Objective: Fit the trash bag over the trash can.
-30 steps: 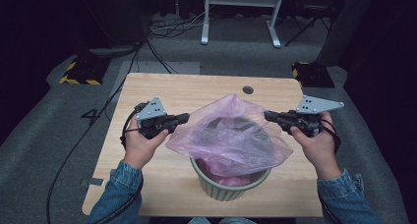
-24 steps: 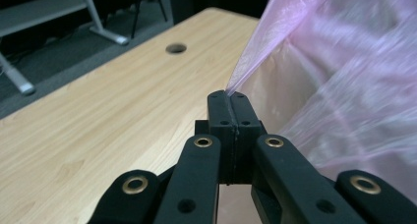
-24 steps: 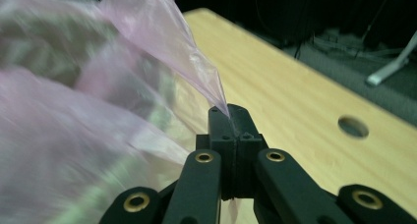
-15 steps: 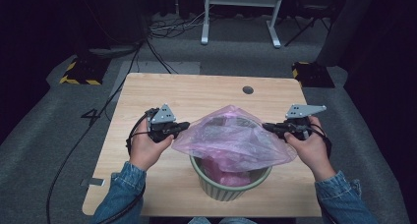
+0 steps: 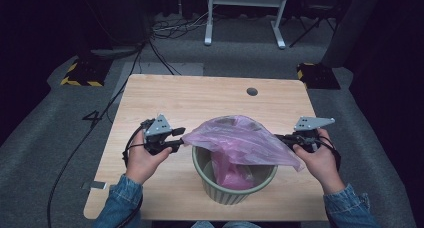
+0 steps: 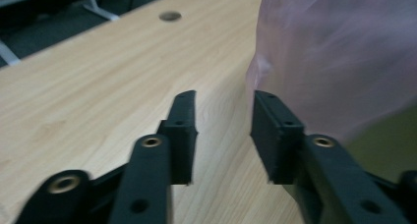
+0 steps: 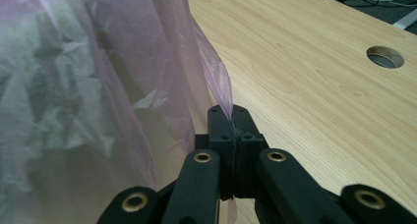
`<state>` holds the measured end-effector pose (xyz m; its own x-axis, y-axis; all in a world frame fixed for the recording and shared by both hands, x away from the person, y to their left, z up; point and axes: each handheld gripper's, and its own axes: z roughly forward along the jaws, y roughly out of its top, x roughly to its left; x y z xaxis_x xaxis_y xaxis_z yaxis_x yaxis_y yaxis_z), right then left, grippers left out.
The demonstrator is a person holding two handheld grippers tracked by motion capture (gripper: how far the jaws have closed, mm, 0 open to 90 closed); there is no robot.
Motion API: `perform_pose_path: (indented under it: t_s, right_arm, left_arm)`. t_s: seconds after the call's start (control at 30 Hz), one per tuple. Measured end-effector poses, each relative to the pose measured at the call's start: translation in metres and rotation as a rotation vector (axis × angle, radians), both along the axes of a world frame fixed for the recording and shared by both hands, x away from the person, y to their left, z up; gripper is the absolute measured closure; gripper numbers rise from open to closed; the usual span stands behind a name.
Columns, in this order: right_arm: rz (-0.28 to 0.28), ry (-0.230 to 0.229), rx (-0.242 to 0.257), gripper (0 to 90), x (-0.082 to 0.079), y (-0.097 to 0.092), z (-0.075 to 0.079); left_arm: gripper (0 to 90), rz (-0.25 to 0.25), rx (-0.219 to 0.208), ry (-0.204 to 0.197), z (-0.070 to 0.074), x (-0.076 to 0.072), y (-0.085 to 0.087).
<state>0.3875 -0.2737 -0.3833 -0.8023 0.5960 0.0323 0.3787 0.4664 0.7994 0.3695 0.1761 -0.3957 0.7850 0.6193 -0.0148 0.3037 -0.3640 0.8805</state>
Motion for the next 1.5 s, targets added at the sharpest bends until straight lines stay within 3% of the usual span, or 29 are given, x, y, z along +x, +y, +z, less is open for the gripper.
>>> perform_pose_path:
  t_s: [0.07,0.2,0.37,0.5,0.63,0.73,0.8,0.87,0.97,1.0,1.13,1.33,1.5]
  right_arm:
    - [-0.006,-0.003,0.004,89.0,-0.002,-0.003,0.001]
    - [-0.009,0.001,0.005,87.4,-0.002,-0.005,0.001]
    - [-0.006,0.009,0.005,87.4,0.001,-0.002,-0.003]
    - [-0.004,0.008,0.005,87.4,0.002,0.0,-0.002]
    - [-0.003,-0.01,0.006,87.5,0.001,0.001,0.001]
    - [-0.004,-0.018,0.007,87.5,0.0,0.003,0.004]
    - [0.0,-0.023,0.006,87.7,0.0,0.004,0.004]
    - [0.002,-0.024,0.006,88.0,0.0,0.005,0.004]
    - [0.0,-0.02,0.006,88.9,0.0,0.005,0.002]
    - [0.001,-0.018,0.006,89.1,0.0,0.004,0.002]
    - [-0.002,-0.006,0.003,90.0,0.001,0.001,-0.002]
    - [-0.009,0.022,0.008,90.0,0.001,-0.004,-0.013]
    - [-0.012,0.05,0.001,90.0,0.0,-0.005,-0.025]
  left_arm:
    - [53.3,0.026,-0.014,-0.041,0.009,-0.007,0.007]
    - [48.9,0.044,-0.051,-0.096,0.027,-0.017,0.019]
    - [44.3,-0.012,-0.1,-0.136,0.044,-0.025,0.012]
    - [40.8,-0.067,-0.105,-0.159,0.049,-0.031,-0.002]
    - [39.0,-0.094,-0.129,-0.135,0.048,-0.03,-0.009]
    - [38.4,-0.098,-0.105,-0.105,0.047,-0.027,-0.014]
    - [44.2,-0.135,-0.109,-0.08,0.046,-0.026,-0.018]
    - [61.1,-0.19,-0.104,-0.072,0.046,-0.028,-0.021]
    - [79.3,-0.195,-0.071,-0.127,0.05,-0.034,-0.022]
    - [88.5,-0.21,-0.076,-0.115,0.051,-0.035,-0.02]
    - [90.0,-0.209,-0.075,-0.128,0.047,-0.043,-0.012]
    - [90.0,-0.241,-0.151,-0.119,0.033,-0.064,0.003]
    - [90.0,-0.273,-0.122,-0.105,0.022,-0.078,0.005]
